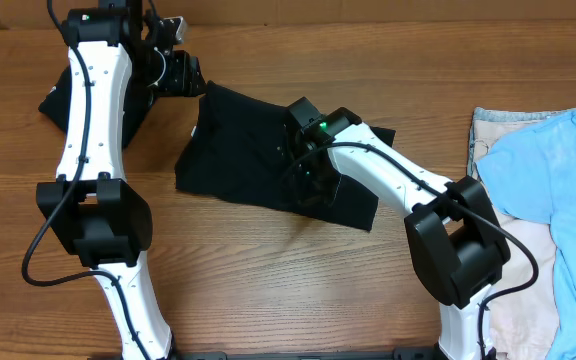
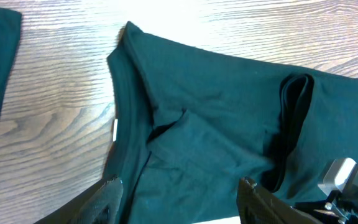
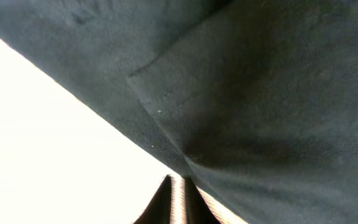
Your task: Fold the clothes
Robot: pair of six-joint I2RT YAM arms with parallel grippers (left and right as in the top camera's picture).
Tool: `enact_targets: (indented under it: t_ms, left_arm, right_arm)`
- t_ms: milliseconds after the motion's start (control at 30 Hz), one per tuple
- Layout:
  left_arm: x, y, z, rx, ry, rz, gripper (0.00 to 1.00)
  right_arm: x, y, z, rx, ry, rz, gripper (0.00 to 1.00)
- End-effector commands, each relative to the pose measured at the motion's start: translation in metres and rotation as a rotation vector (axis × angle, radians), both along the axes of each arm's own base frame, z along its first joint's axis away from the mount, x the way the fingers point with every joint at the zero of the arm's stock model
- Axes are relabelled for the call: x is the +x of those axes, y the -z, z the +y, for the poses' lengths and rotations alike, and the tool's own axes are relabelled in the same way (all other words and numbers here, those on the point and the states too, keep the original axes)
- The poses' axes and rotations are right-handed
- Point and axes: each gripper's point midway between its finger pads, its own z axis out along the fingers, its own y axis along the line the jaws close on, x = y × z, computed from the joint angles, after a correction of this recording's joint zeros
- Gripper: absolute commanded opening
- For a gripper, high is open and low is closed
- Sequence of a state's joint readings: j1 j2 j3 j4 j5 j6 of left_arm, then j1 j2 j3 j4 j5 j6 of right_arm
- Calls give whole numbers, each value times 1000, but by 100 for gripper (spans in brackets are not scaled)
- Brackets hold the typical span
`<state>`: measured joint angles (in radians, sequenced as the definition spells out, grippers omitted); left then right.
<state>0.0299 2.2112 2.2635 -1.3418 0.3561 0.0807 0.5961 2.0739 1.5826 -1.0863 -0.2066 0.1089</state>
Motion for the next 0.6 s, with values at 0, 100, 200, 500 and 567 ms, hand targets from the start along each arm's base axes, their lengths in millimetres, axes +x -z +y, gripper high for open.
enact_targets:
  t_ms: [0, 100, 200, 500, 567]
  left_arm:
    - [4, -10, -7, -4, 23, -38, 64]
    - [5, -10, -10, -4, 28, -42, 64]
    - [4, -10, -10, -4, 29, -41, 66]
    - [3, -10, -11, -4, 30, -36, 66]
    - [2, -10, -11, -4, 30, -33, 66]
  right_arm:
    - [18, -30, 9, 56, -8, -106, 41]
    - [30, -29, 18, 91, -3, -155, 42]
    - [41, -28, 25, 119, 28, -195, 44]
    - [42, 8, 20, 59, 64, -148, 52]
    - [42, 9, 20, 58, 64, -147, 33]
